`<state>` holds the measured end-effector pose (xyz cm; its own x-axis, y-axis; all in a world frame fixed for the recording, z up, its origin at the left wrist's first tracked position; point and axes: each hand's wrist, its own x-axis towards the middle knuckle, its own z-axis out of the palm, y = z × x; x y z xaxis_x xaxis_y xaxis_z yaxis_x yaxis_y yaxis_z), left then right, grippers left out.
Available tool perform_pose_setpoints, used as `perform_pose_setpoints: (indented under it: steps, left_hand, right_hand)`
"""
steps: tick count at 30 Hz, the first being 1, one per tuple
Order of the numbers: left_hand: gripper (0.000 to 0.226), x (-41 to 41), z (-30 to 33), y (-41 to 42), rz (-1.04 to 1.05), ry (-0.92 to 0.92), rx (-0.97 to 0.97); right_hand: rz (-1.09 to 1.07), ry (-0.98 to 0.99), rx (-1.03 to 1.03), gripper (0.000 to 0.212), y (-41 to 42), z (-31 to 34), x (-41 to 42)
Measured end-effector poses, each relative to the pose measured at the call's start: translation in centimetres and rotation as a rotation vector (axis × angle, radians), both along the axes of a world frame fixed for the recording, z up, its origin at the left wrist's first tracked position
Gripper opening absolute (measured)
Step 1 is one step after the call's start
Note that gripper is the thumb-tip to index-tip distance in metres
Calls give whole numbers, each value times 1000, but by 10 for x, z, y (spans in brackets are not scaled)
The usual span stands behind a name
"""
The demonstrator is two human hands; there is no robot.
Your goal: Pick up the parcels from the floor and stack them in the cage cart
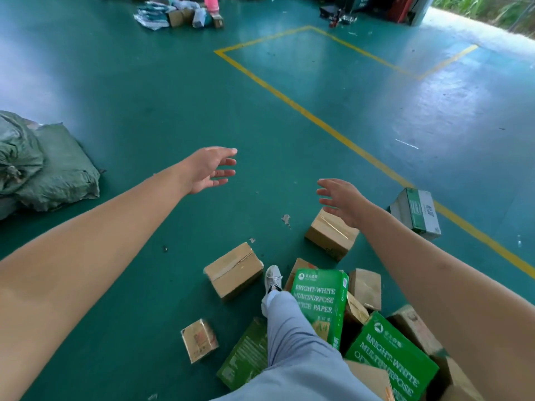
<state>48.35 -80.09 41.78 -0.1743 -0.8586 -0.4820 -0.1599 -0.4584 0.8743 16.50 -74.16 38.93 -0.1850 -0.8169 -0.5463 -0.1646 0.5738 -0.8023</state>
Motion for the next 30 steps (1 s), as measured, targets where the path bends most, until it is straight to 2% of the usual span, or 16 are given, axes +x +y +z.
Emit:
perform_pose_setpoints:
  steps: [4, 9, 12, 16, 22, 27, 30]
  left_hand:
    - [37, -5, -13, -86, 18, -10, -6]
    - [26, -43, -35, -241, 59, -55, 0]
    - [30, -70, -26, -328, 12, -83, 20]
    - [29, -108, 4, -423, -51, -88, -24]
    - [25, -190, 23, -531, -172, -56, -54]
    - [23, -268, 14, -607, -341, -49, -50]
    - [26, -313, 5, -660, -445, -47, -56]
  right_hand:
    - [41, -7, -22, 40, -112, -20, -3]
    - [69, -48, -13, 40, -276, -56, -21]
    - [33, -33, 26, 41, -357, -48, -45]
    - [-13, -46, -36, 36, -443, -8, -80]
    - [-141, -58, -108, 29, -508, 18, -143]
    - [-308, -67, -106, 17, -549, 12, -199]
    - [-414, -75, -108, 18, -578, 5, -231]
